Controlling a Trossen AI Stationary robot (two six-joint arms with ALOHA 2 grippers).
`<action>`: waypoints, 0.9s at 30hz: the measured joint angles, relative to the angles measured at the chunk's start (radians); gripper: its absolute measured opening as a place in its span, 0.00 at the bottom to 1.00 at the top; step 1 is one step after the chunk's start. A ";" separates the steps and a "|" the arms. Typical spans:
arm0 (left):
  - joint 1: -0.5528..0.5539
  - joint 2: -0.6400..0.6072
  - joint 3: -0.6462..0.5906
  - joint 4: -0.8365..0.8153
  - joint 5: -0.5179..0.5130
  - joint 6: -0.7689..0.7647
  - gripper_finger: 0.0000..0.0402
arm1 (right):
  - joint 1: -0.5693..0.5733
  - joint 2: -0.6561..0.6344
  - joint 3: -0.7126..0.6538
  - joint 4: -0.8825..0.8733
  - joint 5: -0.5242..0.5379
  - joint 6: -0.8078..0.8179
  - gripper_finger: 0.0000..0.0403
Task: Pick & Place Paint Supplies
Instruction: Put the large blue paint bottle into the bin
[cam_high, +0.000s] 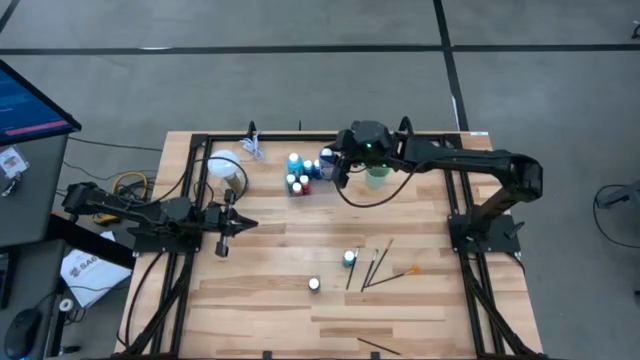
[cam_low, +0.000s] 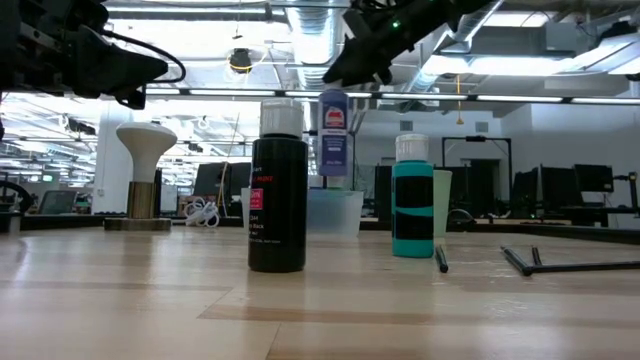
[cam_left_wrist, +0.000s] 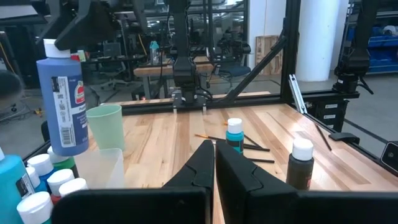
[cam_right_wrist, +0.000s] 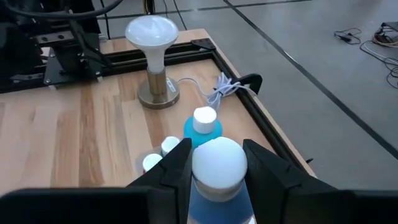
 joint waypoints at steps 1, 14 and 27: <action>0.000 0.000 0.000 0.000 0.000 0.000 0.00 | 0.000 -0.005 -0.001 -0.004 0.000 -0.003 0.27; 0.000 0.000 0.000 0.007 0.000 0.000 0.00 | 0.038 -0.041 -0.008 0.014 0.020 -0.085 0.27; 0.000 0.000 0.000 0.020 0.000 0.000 0.00 | 0.061 0.039 -0.006 0.063 0.019 -0.081 0.27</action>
